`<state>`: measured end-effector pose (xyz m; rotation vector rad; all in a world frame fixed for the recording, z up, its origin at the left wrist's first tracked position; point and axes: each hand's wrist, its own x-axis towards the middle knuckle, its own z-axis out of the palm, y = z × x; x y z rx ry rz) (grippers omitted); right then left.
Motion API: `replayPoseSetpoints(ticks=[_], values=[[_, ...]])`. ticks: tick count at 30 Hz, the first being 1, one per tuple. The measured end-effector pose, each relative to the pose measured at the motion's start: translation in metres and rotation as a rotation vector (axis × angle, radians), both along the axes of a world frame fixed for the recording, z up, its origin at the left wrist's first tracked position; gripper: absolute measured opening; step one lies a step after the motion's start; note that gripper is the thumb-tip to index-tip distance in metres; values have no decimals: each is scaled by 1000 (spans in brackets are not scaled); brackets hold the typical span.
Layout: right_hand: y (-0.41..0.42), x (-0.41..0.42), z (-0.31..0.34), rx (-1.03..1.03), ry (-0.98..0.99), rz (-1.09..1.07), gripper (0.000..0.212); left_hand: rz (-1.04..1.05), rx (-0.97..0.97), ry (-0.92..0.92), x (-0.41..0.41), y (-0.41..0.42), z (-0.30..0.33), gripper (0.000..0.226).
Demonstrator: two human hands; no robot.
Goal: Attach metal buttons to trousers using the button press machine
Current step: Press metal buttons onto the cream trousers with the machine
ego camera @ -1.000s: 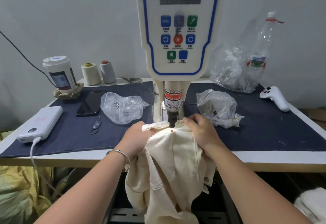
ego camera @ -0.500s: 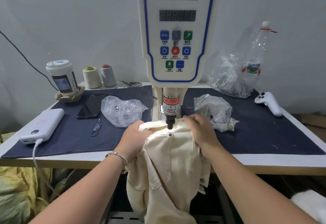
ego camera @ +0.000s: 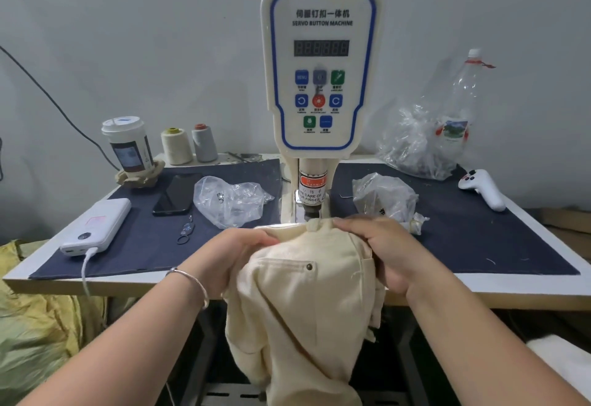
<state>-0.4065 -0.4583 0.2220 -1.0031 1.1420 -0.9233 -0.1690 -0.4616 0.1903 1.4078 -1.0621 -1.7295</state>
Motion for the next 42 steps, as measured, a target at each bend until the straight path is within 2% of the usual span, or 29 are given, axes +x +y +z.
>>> replayPoseSetpoints(ticks=[3,6,11,12,14,17,19,23,25,28,29,31,33,35,38,39,40,42], values=[[14,0,22,-20,48,145,10,-155,72,-55,17,11,17,57],[28,-1,39,-103,132,223,12,-342,33,-101,31,24,39,64],[57,17,74,-547,475,341,13,-591,-270,-176,2,48,98,98],[63,23,81,-671,559,332,15,-608,-329,-228,-10,56,109,96],[74,29,94,-913,750,262,17,-613,-449,-374,-32,71,123,70],[84,23,110,-1103,849,201,20,-466,-570,-388,-37,83,128,39],[87,15,119,-1116,801,229,29,-443,-554,-327,-31,90,134,38],[87,-3,133,-994,594,330,37,-480,-465,-249,-22,102,154,46],[87,-9,138,-972,537,373,39,-500,-467,-239,-21,107,161,48],[87,-14,143,-888,477,480,54,-464,-540,-158,-24,111,169,46],[88,-15,144,-831,474,540,54,-426,-574,-123,-25,112,172,43],[90,-14,141,-757,477,670,41,-373,-631,-103,-28,113,176,37],[90,-11,139,-710,389,714,30,-390,-668,-165,-27,116,179,36],[89,-13,138,-658,226,646,36,-469,-679,-259,-20,117,181,49],[88,-30,147,-612,-108,524,51,-671,-595,-415,-9,118,178,88],[88,-39,150,-606,-191,497,50,-749,-530,-443,-7,118,174,86],[87,-48,153,-605,-244,486,44,-830,-472,-460,-6,119,170,73],[87,-65,156,-616,-239,515,35,-943,-395,-494,-6,120,162,36]])
